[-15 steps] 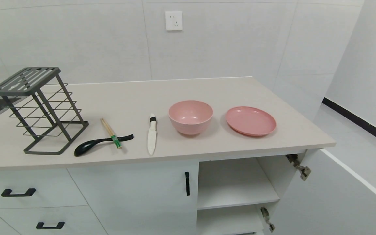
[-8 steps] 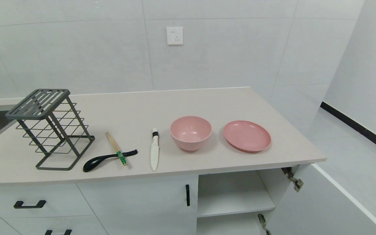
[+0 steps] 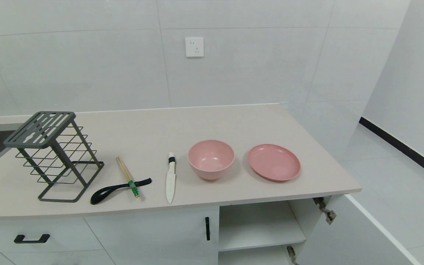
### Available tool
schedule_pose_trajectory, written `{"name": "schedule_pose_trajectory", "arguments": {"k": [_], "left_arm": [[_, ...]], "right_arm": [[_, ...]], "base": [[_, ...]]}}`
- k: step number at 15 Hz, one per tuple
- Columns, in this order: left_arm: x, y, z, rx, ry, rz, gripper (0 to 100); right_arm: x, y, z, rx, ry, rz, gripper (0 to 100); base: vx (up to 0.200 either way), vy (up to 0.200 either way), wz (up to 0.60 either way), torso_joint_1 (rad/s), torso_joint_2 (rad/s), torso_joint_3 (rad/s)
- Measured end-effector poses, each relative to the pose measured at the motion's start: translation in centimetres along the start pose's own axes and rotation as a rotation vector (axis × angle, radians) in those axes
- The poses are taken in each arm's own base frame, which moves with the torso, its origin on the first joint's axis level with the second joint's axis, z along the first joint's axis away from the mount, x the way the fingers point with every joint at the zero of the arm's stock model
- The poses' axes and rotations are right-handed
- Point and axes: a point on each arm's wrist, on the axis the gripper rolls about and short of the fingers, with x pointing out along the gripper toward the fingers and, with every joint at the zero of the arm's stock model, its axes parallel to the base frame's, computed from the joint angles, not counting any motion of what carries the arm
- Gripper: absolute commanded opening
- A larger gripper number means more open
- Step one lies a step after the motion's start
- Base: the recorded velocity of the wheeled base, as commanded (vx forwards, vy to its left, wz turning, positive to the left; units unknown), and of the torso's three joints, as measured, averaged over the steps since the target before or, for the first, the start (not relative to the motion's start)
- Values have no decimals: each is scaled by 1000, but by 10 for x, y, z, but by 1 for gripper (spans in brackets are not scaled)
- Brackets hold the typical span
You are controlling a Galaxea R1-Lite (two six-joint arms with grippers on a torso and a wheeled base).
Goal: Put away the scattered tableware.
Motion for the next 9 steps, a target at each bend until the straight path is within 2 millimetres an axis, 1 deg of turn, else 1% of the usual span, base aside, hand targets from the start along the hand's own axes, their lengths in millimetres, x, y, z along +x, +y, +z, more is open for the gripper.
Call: {"name": "schedule_pose_trajectory", "arguments": {"k": [2,8,9], "left_arm": [[0,0,0,-1,-2,-1,100],[0,0,0,-7,0,-1,100],[0,0,0,-7,-1,-1,100]], "right_arm": [[0,0,0,0,0,-2,100],[0,0,0,0,0,-1,100],[0,0,0,0,0,-1,100]], "base": [[0,0,0,0,0,0],[200,0,0,2,-4,2],[0,0,0,0,0,0]]}}
